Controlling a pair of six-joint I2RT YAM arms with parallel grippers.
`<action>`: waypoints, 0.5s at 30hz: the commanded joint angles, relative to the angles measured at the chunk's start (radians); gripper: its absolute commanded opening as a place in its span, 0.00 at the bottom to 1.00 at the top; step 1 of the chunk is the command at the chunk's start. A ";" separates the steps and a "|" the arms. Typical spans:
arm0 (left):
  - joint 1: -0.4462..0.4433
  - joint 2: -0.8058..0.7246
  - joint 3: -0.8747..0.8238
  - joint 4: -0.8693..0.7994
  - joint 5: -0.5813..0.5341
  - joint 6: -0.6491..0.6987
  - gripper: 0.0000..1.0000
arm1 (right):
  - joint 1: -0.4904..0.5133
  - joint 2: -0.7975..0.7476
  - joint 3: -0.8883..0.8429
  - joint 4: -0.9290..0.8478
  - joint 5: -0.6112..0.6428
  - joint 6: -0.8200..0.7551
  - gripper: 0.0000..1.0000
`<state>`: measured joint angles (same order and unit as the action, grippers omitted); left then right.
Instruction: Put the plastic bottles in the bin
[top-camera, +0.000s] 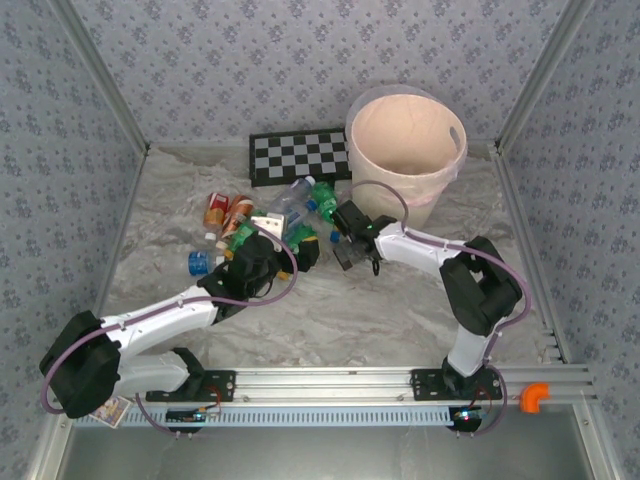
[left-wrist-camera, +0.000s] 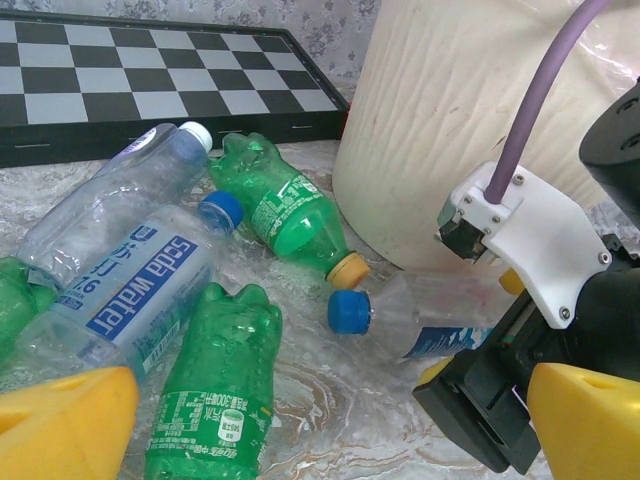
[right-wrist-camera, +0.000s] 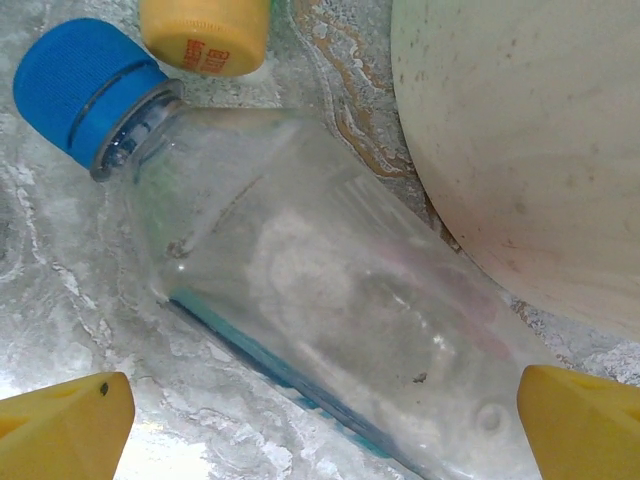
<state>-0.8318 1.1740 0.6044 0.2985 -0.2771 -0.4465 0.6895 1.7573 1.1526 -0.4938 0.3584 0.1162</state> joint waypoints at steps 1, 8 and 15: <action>0.004 -0.004 0.000 0.015 -0.001 -0.009 1.00 | 0.039 0.011 -0.014 -0.022 -0.034 0.028 1.00; 0.004 0.010 0.003 0.016 0.005 -0.014 1.00 | 0.119 -0.038 -0.024 -0.049 -0.033 0.077 1.00; 0.006 0.022 0.006 0.021 0.016 -0.024 1.00 | 0.151 -0.080 -0.013 -0.072 0.015 0.062 1.00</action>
<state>-0.8310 1.1862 0.6037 0.2955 -0.2756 -0.4515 0.8452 1.7027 1.1389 -0.5240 0.3523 0.1680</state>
